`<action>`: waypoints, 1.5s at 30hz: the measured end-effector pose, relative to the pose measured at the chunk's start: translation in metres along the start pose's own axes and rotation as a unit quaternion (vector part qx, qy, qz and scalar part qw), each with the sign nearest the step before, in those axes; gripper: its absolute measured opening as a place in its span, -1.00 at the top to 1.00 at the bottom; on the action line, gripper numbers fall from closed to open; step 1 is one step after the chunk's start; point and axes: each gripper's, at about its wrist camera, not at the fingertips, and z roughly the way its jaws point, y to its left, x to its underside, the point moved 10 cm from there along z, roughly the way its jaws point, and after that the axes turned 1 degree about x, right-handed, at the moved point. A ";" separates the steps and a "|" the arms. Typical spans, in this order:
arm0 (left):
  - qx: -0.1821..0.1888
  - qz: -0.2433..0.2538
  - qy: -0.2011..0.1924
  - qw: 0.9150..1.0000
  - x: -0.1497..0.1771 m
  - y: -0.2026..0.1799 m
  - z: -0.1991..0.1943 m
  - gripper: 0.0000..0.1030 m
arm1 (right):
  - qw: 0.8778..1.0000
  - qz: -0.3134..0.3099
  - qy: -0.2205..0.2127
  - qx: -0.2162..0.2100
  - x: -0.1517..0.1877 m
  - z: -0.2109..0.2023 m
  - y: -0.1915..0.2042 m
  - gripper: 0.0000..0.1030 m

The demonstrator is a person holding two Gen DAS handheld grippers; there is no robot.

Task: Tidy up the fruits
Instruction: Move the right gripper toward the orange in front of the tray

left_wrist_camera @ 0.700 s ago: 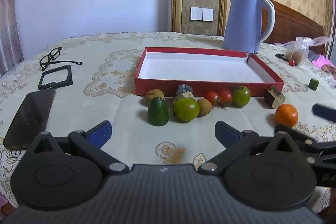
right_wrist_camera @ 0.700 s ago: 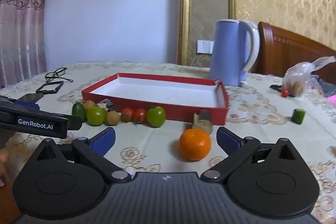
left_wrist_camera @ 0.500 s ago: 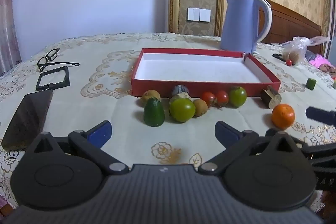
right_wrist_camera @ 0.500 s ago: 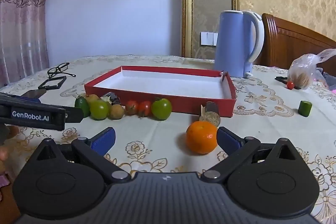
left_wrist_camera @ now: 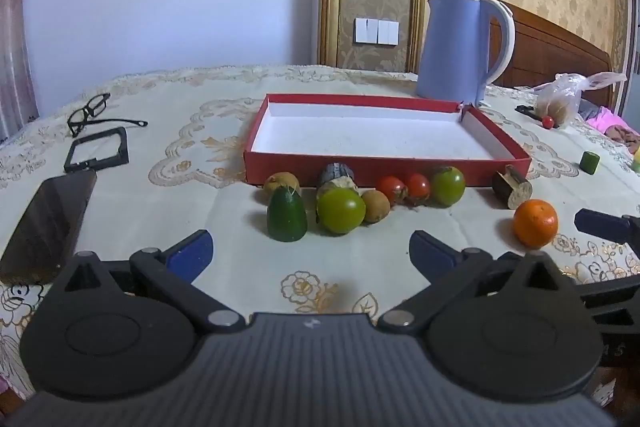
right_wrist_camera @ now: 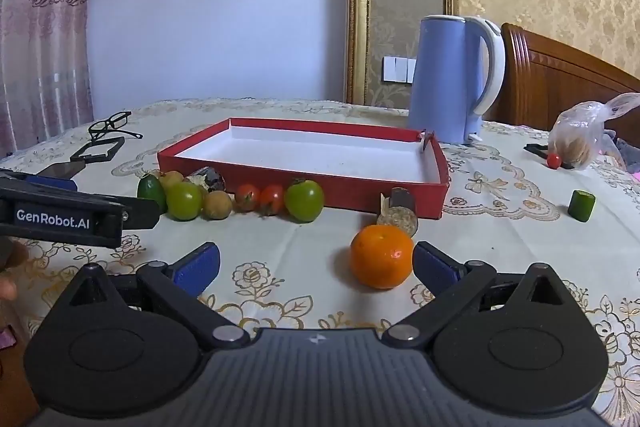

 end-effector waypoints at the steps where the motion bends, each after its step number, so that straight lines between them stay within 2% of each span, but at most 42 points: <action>1: 0.001 -0.002 0.004 1.000 0.001 0.001 0.001 -1.00 | 1.000 0.001 0.000 0.003 0.000 0.001 -0.001 -1.00; 14: 0.008 -0.006 0.023 1.000 0.010 0.002 0.009 -1.00 | 1.000 0.010 0.001 0.011 0.004 0.006 -0.011 -0.99; 24: -0.010 0.005 0.020 1.000 0.010 0.000 0.009 -1.00 | 1.000 0.009 -0.008 0.021 0.003 0.005 -0.013 -1.00; 32: -0.022 0.003 0.027 0.999 0.012 0.004 0.013 -1.00 | 1.000 0.003 0.004 0.026 0.003 0.009 -0.013 -1.00; 45: -0.030 0.018 0.017 0.999 0.011 0.001 0.009 -1.00 | 0.999 0.027 0.018 0.024 -0.001 0.016 -0.025 -0.99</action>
